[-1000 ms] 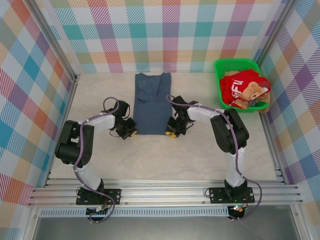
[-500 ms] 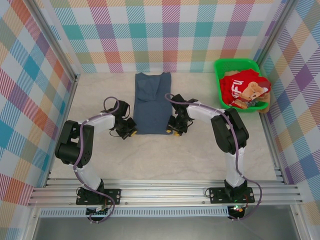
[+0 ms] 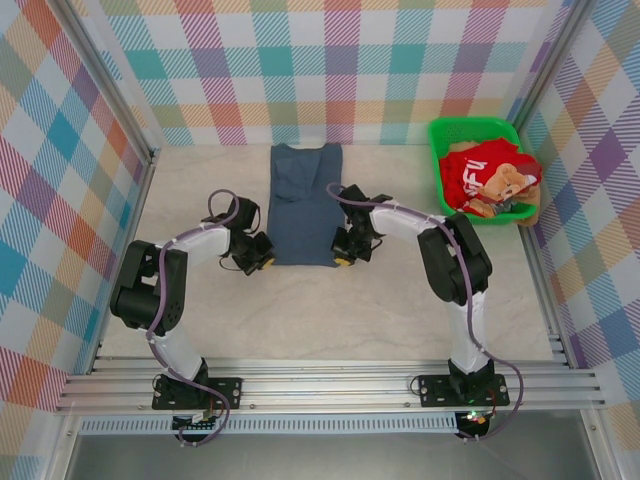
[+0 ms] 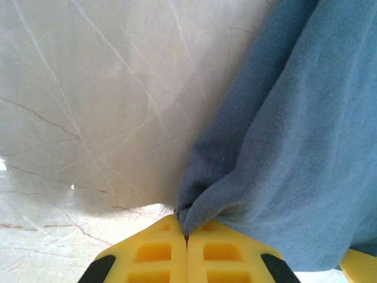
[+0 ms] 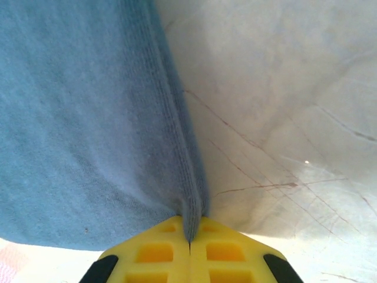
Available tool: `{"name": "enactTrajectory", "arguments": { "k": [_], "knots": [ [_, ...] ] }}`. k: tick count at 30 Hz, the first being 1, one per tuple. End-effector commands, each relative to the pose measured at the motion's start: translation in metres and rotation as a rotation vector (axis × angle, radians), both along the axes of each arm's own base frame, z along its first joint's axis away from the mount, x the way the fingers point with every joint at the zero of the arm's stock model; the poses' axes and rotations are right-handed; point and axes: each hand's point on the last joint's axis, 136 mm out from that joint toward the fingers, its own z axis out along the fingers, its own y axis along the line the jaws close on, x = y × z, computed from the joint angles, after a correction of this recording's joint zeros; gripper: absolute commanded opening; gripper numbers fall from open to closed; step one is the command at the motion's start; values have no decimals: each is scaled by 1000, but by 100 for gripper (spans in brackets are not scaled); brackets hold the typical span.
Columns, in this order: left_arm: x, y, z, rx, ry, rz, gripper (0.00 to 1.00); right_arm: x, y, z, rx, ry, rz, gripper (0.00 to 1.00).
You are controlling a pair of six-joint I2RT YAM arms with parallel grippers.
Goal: Fold and stack the t-shirts
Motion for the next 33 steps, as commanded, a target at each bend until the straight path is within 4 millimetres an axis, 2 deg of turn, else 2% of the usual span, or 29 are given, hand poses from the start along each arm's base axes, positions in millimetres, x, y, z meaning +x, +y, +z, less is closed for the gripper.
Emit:
{"name": "enactTrajectory", "arguments": {
  "k": [1,5,10,14,17,20,24,28,31,33],
  "knots": [
    [-17,-12,9,-10,31,-69,0,-18,-11,18,-16,-18,15,0],
    [-51,-25,15,-17,65,-135,0,-52,-22,24,-9,5,65,0],
    [-128,-34,19,1,133,-220,0,-116,-41,30,-8,67,135,0],
    [-192,-39,29,-18,158,-287,0,-170,-59,41,9,132,159,0],
    [-220,-44,44,-69,135,-329,0,-204,-65,55,66,177,160,0],
    [-225,-49,71,-133,42,-362,0,-219,-68,79,129,165,150,0],
    [-219,-55,118,-234,-99,-368,0,-221,-67,119,182,115,155,0],
    [-212,-59,162,-309,-206,-338,0,-215,-64,153,211,63,154,0],
    [-202,-58,181,-319,-255,-283,0,-206,-63,174,207,22,146,0],
    [-193,-58,186,-306,-262,-244,0,-197,-64,182,196,9,129,0]
  ]
}}
